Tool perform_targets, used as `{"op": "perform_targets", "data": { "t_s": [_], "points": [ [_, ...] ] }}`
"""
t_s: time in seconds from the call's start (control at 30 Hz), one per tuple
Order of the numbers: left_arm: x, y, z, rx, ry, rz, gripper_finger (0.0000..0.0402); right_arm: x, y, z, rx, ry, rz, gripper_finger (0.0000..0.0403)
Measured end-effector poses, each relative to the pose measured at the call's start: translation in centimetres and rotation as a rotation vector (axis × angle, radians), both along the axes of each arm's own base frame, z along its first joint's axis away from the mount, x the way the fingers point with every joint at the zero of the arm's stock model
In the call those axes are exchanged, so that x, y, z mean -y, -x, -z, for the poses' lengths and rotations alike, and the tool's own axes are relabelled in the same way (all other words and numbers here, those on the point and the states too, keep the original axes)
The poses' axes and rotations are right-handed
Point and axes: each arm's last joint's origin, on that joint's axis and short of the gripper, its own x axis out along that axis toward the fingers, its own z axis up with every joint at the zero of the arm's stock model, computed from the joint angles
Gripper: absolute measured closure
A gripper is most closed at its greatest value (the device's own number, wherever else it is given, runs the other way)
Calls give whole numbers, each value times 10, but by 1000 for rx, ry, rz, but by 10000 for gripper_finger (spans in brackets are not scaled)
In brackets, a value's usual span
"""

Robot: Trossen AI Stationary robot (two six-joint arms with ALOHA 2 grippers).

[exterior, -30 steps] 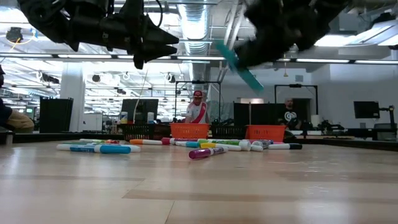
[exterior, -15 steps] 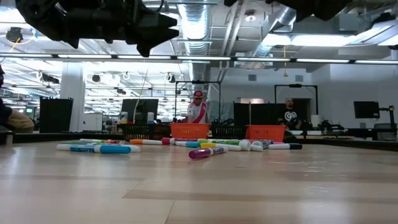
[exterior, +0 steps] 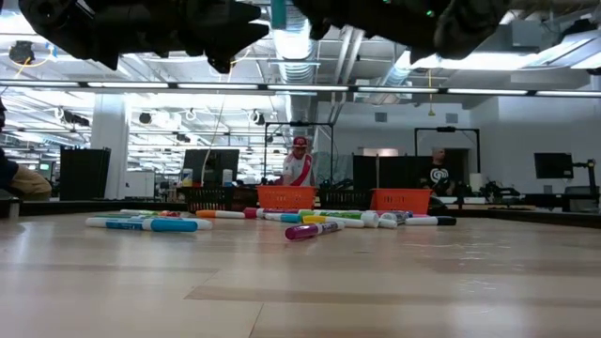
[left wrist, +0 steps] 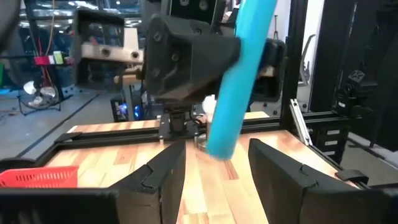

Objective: Pick & Place Markers
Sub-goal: Put the big blue highlighter pen into the left black basket

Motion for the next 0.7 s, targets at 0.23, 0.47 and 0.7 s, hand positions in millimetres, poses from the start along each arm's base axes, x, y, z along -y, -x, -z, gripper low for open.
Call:
{"op": "perform_targets", "data": {
  "t_s": [0.23, 0.47, 0.7],
  "points": [
    [1, 0, 0, 4, -13, 6, 229, 3, -21, 5, -7, 6, -19, 337],
    [1, 0, -1, 7, -10, 7, 229, 2, -29, 4, 3, 12, -37, 337],
    [1, 0, 0, 6, -10, 0, 262, 3, -28, 3, 6, 18, -34, 337]
  ]
}}
